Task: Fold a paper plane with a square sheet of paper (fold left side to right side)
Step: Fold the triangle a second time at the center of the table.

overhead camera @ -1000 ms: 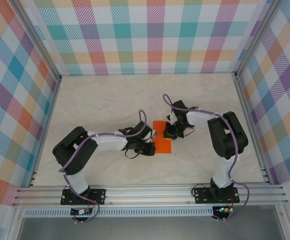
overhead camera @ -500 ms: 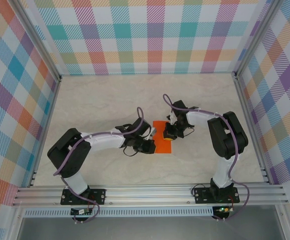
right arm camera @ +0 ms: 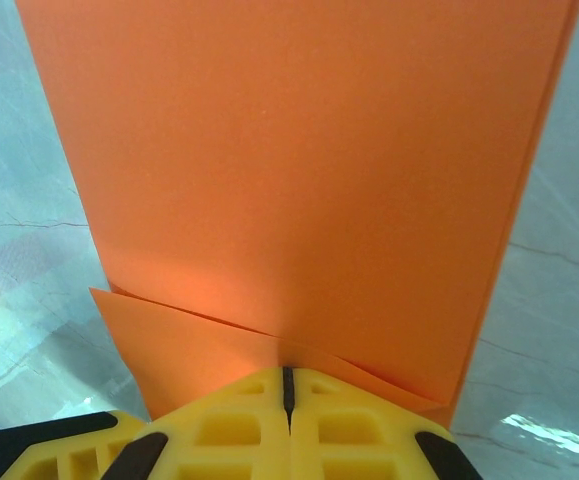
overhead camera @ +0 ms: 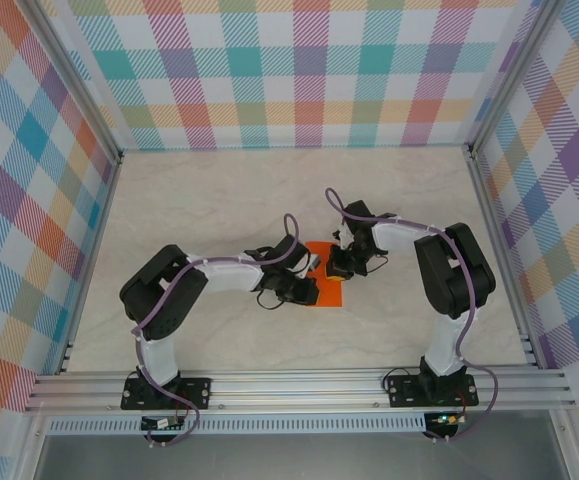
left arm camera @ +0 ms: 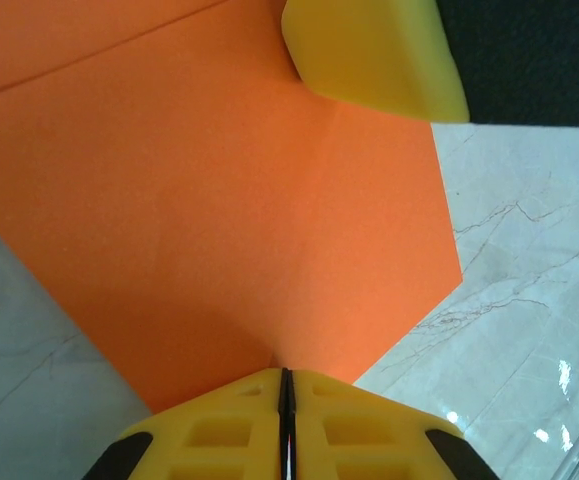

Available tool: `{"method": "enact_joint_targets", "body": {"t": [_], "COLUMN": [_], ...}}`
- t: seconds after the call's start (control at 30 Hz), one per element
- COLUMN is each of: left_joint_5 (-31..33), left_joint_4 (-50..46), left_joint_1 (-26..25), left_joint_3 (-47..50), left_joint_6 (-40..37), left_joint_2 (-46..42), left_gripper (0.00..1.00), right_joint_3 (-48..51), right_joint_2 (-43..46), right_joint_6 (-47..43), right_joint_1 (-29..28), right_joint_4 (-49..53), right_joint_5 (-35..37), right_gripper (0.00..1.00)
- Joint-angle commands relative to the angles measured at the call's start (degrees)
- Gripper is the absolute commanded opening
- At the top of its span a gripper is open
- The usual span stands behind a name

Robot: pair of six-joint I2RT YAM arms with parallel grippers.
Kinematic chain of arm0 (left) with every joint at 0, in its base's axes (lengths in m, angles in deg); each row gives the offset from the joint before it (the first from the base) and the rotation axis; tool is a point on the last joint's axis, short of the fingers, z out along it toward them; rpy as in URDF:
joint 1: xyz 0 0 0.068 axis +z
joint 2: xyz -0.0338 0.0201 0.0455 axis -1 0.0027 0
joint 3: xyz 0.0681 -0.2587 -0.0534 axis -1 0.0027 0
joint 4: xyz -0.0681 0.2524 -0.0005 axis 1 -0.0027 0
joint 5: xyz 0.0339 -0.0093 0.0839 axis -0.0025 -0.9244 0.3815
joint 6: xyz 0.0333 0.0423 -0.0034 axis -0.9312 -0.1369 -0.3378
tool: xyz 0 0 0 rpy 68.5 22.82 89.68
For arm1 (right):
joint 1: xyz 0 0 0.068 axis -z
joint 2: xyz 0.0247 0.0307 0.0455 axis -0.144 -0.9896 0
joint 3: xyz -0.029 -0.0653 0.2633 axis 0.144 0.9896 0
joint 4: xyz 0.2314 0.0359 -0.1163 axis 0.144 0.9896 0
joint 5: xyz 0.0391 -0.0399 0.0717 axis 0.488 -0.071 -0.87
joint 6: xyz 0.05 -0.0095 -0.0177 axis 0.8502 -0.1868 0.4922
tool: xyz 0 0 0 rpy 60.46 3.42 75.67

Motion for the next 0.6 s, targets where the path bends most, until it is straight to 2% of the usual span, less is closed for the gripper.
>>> {"method": "enact_joint_targets", "body": {"t": [0.0,0.23,0.37,0.57], "left_joint_5": [2.42,2.30,0.98,-2.78], "left_joint_4": [-3.77,-4.29,-2.99,3.49], "left_joint_1": [0.45,0.55,1.87,6.71], "left_joint_3": [4.05,6.11,6.01,6.80], "left_joint_6": [0.19,0.50,2.10,5.73], "left_joint_2": [-1.60,-6.26,-9.72,-10.97], "left_gripper": [0.10,0.10,0.21,0.40], "right_joint_3": [1.49,0.49,0.27,1.82], "right_joint_2": [-0.22,1.75,4.79,14.66], "right_joint_6": [-1.32,-1.08,-1.13,-2.43], "right_joint_1": [0.17,0.16,0.17,0.25], "right_joint_4": [1.49,0.31,-1.17,0.55], "right_joint_5": [4.82,3.30,2.83,11.31], "right_gripper": [0.01,0.03,0.06,0.41]}}
